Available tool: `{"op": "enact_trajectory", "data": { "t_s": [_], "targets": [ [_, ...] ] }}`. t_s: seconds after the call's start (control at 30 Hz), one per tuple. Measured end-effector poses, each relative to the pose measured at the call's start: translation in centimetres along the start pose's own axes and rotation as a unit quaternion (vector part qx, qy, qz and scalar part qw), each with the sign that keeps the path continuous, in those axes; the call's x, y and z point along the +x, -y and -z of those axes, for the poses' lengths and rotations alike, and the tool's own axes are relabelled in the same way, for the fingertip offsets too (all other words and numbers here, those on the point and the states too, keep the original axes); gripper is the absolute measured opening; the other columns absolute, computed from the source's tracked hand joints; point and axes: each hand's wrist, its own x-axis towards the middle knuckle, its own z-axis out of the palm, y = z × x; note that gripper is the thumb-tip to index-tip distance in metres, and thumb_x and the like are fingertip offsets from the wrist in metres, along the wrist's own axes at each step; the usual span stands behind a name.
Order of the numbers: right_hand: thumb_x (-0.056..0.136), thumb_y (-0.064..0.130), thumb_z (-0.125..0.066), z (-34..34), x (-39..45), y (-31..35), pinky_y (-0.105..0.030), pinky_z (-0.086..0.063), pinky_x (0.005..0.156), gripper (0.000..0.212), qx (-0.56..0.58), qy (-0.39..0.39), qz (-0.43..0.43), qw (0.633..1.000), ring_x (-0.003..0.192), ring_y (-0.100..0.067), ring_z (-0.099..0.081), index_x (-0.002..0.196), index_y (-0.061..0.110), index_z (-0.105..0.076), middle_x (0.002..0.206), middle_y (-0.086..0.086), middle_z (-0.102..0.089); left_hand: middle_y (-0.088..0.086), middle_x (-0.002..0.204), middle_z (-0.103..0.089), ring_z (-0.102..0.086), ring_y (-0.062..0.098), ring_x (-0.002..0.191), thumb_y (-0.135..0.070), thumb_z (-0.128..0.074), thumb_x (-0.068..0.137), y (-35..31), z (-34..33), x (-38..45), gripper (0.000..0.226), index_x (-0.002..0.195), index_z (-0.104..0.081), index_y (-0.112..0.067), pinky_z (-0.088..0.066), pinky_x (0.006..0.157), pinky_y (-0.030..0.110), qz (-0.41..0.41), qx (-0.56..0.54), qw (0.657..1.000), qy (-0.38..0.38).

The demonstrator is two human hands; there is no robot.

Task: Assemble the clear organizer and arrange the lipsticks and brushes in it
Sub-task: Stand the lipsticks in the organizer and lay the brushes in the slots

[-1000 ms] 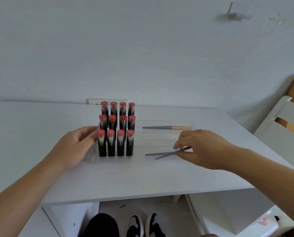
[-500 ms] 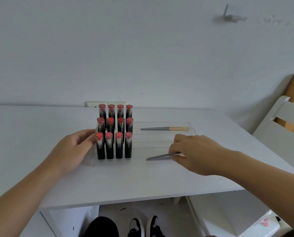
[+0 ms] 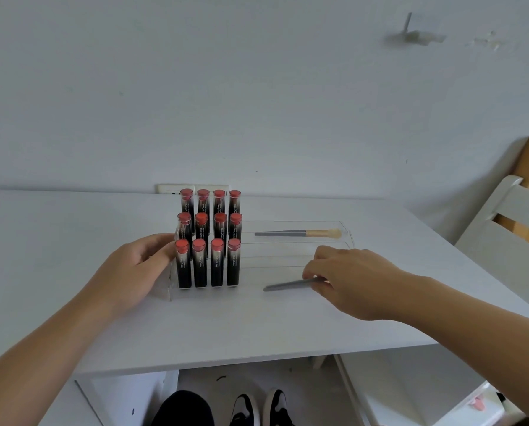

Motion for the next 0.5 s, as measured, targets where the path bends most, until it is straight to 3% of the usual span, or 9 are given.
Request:
{"op": "enact_trajectory", "data": {
  "t_s": [0.23, 0.33, 0.5],
  "targets": [
    [0.101, 0.043, -0.045, -0.2, -0.3, 0.0, -0.028, -0.042, 0.064, 0.010, 0.027, -0.047, -0.019, 0.998, 0.070, -0.010, -0.054, 0.095, 0.035, -0.045, 0.094, 0.012, -0.058, -0.050, 0.101, -0.063, -0.050, -0.034, 0.096, -0.072, -0.049, 0.083, 0.2, 0.0, 0.1, 0.018, 0.095, -0.062, -0.076, -0.036, 0.082, 0.013, 0.002, -0.001, 1.000, -0.003],
    [0.099, 0.044, -0.051, 0.1, -0.3, -0.3, -0.028, -0.047, 0.068, 0.009, 0.055, -0.050, -0.030, 0.997, 0.077, -0.010, -0.058, 0.095, 0.036, -0.049, 0.092, 0.014, -0.063, -0.048, 0.102, -0.064, -0.050, -0.034, 0.097, -0.073, -0.049, 0.083, 0.2, -0.1, 0.1, 0.020, 0.097, -0.063, -0.073, -0.036, 0.083, 0.014, 0.003, -0.005, 1.000, -0.006],
    [0.096, 0.043, -0.058, 1.3, 0.1, -1.1, -0.022, -0.036, 0.058, 0.007, 0.107, -0.127, -0.036, 0.985, 0.069, -0.003, -0.053, 0.093, 0.037, -0.055, 0.082, 0.017, -0.061, -0.052, 0.098, -0.061, -0.048, -0.036, 0.095, -0.075, -0.050, 0.084, 0.2, -0.1, 0.0, 0.016, 0.095, -0.060, -0.077, -0.036, 0.081, 0.014, 0.001, 0.000, 1.000, -0.009]
  ]
}}
